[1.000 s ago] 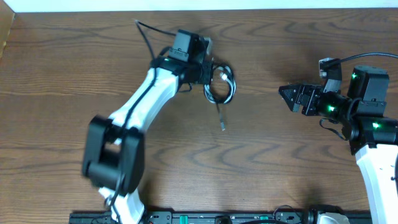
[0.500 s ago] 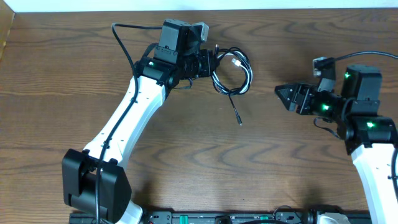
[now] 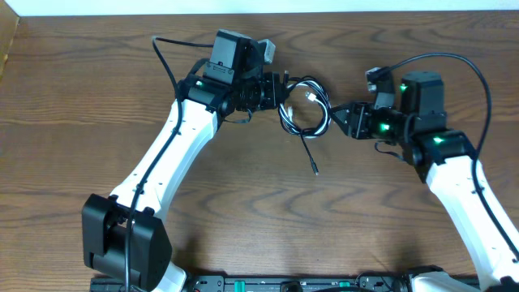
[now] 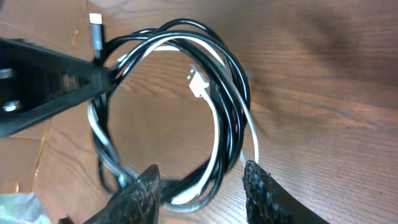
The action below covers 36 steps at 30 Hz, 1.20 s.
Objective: Untangle cables
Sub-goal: 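Move the right gripper to the coil and grasp a cable strand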
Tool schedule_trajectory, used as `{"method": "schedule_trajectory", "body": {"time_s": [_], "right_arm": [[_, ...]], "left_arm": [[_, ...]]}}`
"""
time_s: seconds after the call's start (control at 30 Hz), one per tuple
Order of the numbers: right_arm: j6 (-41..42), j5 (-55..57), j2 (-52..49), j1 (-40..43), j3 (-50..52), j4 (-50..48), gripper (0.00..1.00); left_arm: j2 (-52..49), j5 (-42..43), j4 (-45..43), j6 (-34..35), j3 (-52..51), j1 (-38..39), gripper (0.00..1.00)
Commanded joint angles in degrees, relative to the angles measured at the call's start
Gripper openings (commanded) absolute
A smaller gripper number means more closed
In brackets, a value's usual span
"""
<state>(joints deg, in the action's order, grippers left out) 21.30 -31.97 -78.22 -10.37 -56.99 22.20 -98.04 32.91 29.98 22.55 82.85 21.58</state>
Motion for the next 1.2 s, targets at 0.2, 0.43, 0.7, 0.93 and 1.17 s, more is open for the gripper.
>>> {"method": "schedule_trajectory", "body": {"time_s": [0.2, 0.43, 0.7, 0.93, 1.17], "right_arm": [[4.5, 5.14, -6.29, -3.56, -0.98, -2.45, 0.28], [5.92, 10.8, -8.07, -4.52, -0.96, -2.54, 0.13], [6.27, 12.98, -8.04, -4.48, -0.98, -0.39, 0.01], [8.09, 13.86, -7.17, -2.16, -0.98, 5.75, 0.01], [8.0, 16.15, -7.06, -1.14, -0.98, 16.31, 0.01]], "left_arm": [[-0.02, 1.42, 0.0, 0.5, 0.28, 2.14, 0.07], [-0.02, 1.38, 0.0, 0.5, 0.28, 3.1, 0.08], [0.0, 1.05, -0.04, 0.5, 0.28, 3.1, 0.07], [0.0, -3.5, -0.04, 0.48, 0.28, 3.08, 0.08], [-0.02, -4.66, -0.87, 0.48, 0.28, 3.08, 0.07]]}}
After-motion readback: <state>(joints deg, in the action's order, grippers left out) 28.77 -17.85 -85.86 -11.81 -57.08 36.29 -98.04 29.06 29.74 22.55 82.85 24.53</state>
